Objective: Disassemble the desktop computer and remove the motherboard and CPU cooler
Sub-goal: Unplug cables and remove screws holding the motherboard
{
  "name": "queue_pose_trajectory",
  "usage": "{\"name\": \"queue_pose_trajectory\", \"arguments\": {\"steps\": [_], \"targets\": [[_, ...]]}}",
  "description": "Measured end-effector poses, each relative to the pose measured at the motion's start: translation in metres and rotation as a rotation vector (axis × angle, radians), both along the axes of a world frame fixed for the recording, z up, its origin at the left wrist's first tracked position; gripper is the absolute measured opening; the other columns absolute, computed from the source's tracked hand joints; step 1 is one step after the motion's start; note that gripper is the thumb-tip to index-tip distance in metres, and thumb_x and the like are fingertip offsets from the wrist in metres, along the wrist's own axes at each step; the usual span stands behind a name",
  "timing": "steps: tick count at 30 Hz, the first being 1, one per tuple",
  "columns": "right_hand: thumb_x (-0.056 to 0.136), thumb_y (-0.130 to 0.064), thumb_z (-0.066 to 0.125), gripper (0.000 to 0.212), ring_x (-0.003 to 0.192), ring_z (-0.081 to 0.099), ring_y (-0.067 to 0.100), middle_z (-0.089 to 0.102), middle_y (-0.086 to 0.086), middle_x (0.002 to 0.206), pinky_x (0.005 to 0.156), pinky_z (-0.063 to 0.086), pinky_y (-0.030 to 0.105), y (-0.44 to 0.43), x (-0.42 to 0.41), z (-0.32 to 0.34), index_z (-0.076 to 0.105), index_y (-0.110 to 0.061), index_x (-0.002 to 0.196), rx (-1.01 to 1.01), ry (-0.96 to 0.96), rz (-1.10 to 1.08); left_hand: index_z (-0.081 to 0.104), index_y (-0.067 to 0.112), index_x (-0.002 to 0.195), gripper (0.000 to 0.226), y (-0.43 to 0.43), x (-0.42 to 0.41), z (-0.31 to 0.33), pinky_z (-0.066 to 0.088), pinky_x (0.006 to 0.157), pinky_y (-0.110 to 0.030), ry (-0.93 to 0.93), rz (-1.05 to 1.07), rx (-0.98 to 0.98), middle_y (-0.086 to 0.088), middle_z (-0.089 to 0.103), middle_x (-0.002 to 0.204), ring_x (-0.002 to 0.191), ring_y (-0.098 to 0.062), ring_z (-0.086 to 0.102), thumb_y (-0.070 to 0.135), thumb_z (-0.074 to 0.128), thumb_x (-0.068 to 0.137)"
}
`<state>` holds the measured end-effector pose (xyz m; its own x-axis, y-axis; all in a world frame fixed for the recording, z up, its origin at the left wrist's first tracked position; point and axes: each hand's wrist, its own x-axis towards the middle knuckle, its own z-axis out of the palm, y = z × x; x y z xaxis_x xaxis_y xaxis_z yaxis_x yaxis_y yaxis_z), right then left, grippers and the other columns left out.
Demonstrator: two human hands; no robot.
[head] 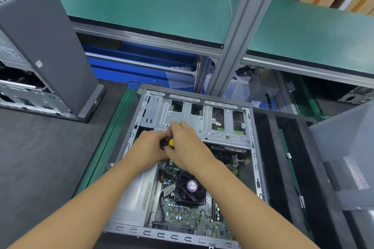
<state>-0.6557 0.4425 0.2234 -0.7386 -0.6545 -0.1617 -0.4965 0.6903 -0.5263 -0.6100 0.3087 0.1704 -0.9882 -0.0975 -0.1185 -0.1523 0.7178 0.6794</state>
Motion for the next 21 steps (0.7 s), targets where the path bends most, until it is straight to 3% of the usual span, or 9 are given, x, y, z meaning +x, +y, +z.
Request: {"name": "queue_pose_trajectory", "arguments": {"steps": [3, 7, 10, 13, 15, 17, 19, 21], "targets": [[0.095, -0.032, 0.06, 0.027, 0.1, 0.05, 0.027, 0.047, 0.006, 0.106, 0.078, 0.04, 0.032, 0.0004, 0.0003, -0.0016, 0.05, -0.011, 0.109, 0.043, 0.055, -0.044, 0.057, 0.025, 0.065, 0.014, 0.004, 0.0006, -0.0009, 0.039, 0.05, -0.016, 0.024, 0.038, 0.014, 0.01, 0.061, 0.058, 0.058, -0.004, 0.055, 0.015, 0.068, 0.068], [0.094, -0.013, 0.06, 0.014, 0.102, 0.053, 0.028, 0.047, 0.007, 0.11, 0.08, 0.042, 0.032, -0.0002, -0.0019, 0.0014, 0.054, -0.011, 0.107, 0.049, 0.023, 0.004, 0.062, 0.032, 0.069, 0.017, -0.0008, 0.0043, 0.0021, 0.04, 0.057, -0.01, -0.002, -0.02, 0.102, 0.021, 0.064, 0.065, 0.064, 0.002, 0.059, 0.021, 0.075, 0.069], [0.09, 0.0, 0.057, 0.021, 0.105, 0.048, 0.027, 0.043, 0.003, 0.106, 0.079, 0.036, 0.027, -0.0001, -0.0052, 0.0037, 0.056, -0.015, 0.104, 0.075, 0.013, 0.058, 0.062, 0.036, 0.067, 0.022, -0.005, 0.0036, 0.0032, 0.04, 0.057, -0.011, -0.016, -0.01, 0.082, 0.016, 0.066, 0.066, 0.066, 0.002, 0.061, 0.023, 0.079, 0.073], [0.091, -0.01, 0.058, 0.021, 0.101, 0.046, 0.026, 0.041, 0.002, 0.107, 0.078, 0.036, 0.029, 0.0009, -0.0047, 0.0029, 0.05, -0.015, 0.109, 0.042, -0.03, 0.025, 0.059, 0.036, 0.067, 0.026, 0.0001, 0.0033, 0.0035, 0.039, 0.056, -0.011, 0.036, 0.003, 0.044, 0.019, 0.061, 0.059, 0.064, 0.006, 0.058, 0.016, 0.074, 0.072], [0.093, -0.027, 0.06, 0.023, 0.094, 0.048, 0.024, 0.044, 0.003, 0.107, 0.075, 0.036, 0.031, 0.001, -0.0027, 0.002, 0.047, -0.015, 0.108, 0.022, -0.045, -0.039, 0.062, 0.03, 0.07, 0.015, 0.0035, 0.0034, 0.0034, 0.037, 0.053, -0.015, 0.049, 0.001, 0.007, 0.014, 0.06, 0.057, 0.058, -0.001, 0.055, 0.016, 0.068, 0.072], [0.095, -0.035, 0.059, 0.027, 0.092, 0.05, 0.024, 0.049, 0.005, 0.105, 0.074, 0.038, 0.032, 0.0004, -0.0018, 0.0001, 0.048, -0.013, 0.106, 0.064, -0.003, -0.058, 0.058, 0.031, 0.06, 0.02, 0.0041, 0.0035, 0.0031, 0.036, 0.052, -0.022, 0.052, 0.004, 0.002, 0.009, 0.056, 0.052, 0.051, -0.006, 0.047, 0.018, 0.069, 0.071], [0.097, -0.031, 0.058, 0.023, 0.094, 0.051, 0.025, 0.051, 0.006, 0.105, 0.074, 0.039, 0.032, -0.0002, -0.0008, -0.0003, 0.05, -0.011, 0.105, 0.075, 0.013, -0.045, 0.051, 0.036, 0.053, 0.032, 0.0029, 0.0031, 0.003, 0.033, 0.052, -0.021, 0.036, -0.002, 0.004, 0.009, 0.057, 0.052, 0.05, -0.004, 0.047, 0.018, 0.072, 0.07], [0.097, -0.019, 0.058, 0.014, 0.096, 0.051, 0.025, 0.049, 0.006, 0.109, 0.078, 0.042, 0.032, 0.0001, -0.0006, 0.0001, 0.051, -0.011, 0.107, 0.069, 0.003, -0.01, 0.056, 0.037, 0.056, 0.029, 0.0015, 0.0035, 0.0029, 0.034, 0.052, -0.016, 0.02, -0.02, 0.011, 0.011, 0.06, 0.055, 0.054, -0.002, 0.052, 0.018, 0.073, 0.072]]}}
